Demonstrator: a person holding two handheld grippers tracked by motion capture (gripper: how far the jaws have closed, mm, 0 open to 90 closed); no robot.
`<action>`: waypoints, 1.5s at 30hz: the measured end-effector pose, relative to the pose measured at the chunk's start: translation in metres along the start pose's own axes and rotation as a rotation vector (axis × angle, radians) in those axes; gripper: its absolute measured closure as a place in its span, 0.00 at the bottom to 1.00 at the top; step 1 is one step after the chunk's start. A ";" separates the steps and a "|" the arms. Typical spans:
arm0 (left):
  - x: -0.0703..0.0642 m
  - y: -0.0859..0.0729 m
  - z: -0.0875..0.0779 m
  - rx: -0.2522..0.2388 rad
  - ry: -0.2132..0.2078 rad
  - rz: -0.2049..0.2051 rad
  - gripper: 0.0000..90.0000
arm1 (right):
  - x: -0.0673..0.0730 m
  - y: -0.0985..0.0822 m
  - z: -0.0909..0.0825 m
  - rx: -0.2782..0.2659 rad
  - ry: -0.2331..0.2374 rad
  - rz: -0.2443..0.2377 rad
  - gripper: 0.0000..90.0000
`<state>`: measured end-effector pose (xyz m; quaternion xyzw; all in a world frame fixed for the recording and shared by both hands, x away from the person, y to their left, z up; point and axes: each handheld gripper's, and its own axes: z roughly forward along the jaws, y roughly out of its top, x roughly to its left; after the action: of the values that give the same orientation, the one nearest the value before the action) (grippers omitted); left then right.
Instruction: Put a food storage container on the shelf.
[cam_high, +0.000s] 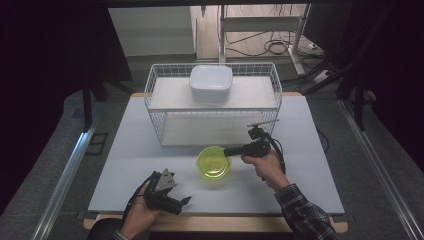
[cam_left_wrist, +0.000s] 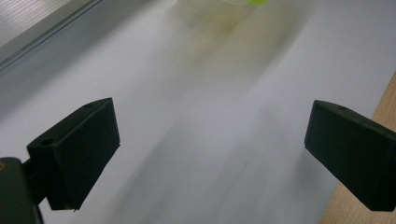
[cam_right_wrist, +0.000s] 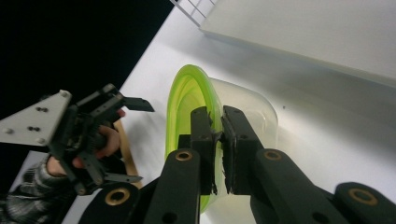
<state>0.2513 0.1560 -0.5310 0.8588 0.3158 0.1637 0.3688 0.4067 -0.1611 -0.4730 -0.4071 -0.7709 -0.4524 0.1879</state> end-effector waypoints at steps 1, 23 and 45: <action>0.000 0.000 0.000 0.001 0.000 0.001 0.03 | 0.000 0.000 -0.001 -0.004 0.006 0.006 0.94; 0.000 0.001 0.000 -0.005 0.003 -0.001 0.03 | 0.034 0.018 -0.046 -0.126 0.104 -0.001 0.93; 0.001 0.001 0.000 -0.012 0.004 -0.004 0.03 | 0.070 0.062 -0.091 -0.246 0.128 -0.044 0.94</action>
<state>0.2523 0.1568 -0.5301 0.8557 0.3170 0.1665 0.3735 0.4070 -0.1903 -0.3459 -0.3806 -0.7048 -0.5724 0.1753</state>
